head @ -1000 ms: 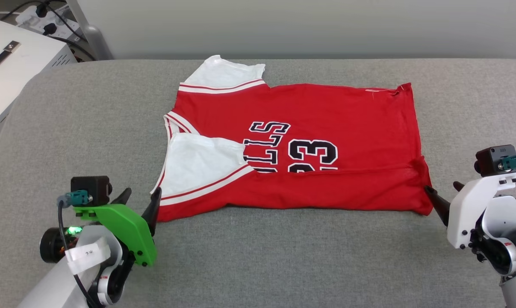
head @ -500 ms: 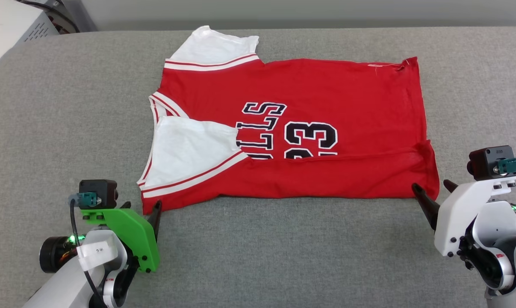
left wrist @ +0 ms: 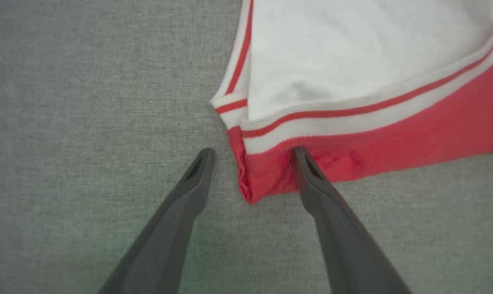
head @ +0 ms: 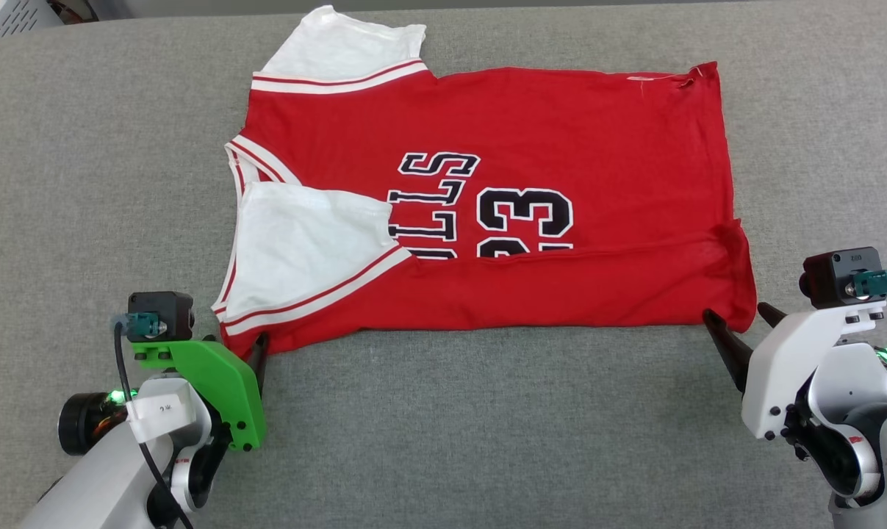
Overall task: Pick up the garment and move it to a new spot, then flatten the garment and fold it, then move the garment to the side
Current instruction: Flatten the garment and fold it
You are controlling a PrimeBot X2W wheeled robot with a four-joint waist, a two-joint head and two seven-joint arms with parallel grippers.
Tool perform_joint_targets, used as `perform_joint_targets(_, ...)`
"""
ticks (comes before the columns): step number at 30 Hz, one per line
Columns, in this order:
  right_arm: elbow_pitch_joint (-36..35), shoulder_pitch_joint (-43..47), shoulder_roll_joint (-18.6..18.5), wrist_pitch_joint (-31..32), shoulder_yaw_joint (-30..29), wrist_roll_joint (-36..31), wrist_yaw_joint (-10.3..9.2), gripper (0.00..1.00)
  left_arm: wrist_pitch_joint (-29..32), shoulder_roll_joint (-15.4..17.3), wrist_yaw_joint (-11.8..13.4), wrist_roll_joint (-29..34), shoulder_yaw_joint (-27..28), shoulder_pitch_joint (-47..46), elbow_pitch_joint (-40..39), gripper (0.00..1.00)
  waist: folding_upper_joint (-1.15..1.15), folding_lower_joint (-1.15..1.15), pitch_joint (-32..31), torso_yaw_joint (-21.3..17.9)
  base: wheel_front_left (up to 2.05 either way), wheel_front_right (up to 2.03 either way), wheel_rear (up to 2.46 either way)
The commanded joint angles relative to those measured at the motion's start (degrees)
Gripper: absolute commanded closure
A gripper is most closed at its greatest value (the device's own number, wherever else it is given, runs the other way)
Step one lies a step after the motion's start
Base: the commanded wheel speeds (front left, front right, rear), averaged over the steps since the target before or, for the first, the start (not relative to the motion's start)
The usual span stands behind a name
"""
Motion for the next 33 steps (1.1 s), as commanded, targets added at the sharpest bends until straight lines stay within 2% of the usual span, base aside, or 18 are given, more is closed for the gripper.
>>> perform_joint_targets(1, -0.3, 0.6, 0.1, -0.3, 0.1, -0.5, -0.04, 0.0, 1.2, 0.1, -0.1, -0.6, -0.4, -0.2, 1.5, 0.0, 0.68, 0.0, 0.4, -0.1, 0.0, 0.0, 0.0)
perform_joint_targets(2, -0.3, 0.5, 0.0, -0.4, 0.0, -0.5, -0.04, 0.0, 2.0, 0.0, -0.4, -1.0, -0.7, -0.1, 2.0, 0.01, 0.68, 0.0, 0.5, -0.1, 0.0, 0.0, 0.0)
perform_joint_targets(3, -0.3, 0.5, 0.0, -0.4, 0.0, -0.6, -0.04, 0.0, 3.0, -0.1, -0.9, -1.4, -1.2, -0.1, 2.4, 0.83, 0.68, 0.0, 0.6, 0.0, 0.0, 0.0, 0.0)
perform_joint_targets(4, -0.3, 0.5, 0.0, -0.4, 0.1, -0.6, -0.04, 0.0, 3.9, -0.2, -1.4, -1.8, -1.6, -0.1, 2.8, 1.0, 0.68, 0.0, 0.6, 0.0, 0.0, 0.0, 0.0)
perform_joint_targets(8, 0.0, 0.2, -0.5, -0.6, 0.3, -1.4, -0.04, 0.0, 5.4, -0.5, -3.1, -2.9, -2.5, 0.0, 3.6, 1.0, 0.68, 0.0, 0.0, 0.3, 0.0, 0.0, 0.0)
perform_joint_targets(15, 1.0, -0.3, -1.7, 0.1, -0.4, -3.5, -0.04, 0.0, 0.8, -0.8, -3.4, -2.8, -0.4, -0.4, -0.3, 1.0, 0.68, 0.0, -2.4, 2.1, 0.0, 0.0, 0.0)
perform_joint_targets(25, 9.5, -3.1, -0.1, -0.8, -4.1, -9.0, -0.04, 0.0, -0.6, 2.2, -0.6, 0.9, 0.0, -0.3, -13.1, 1.0, 0.68, 0.0, -3.3, 4.1, 0.0, 0.0, 0.0)
perform_joint_targets(33, 16.7, -6.0, 2.9, -3.8, -6.9, -11.8, -0.04, 0.0, 0.5, 3.3, 0.9, 2.2, -0.9, 0.2, -17.3, 1.0, 0.68, 0.0, -2.3, 4.5, 0.0, 0.0, 0.0)
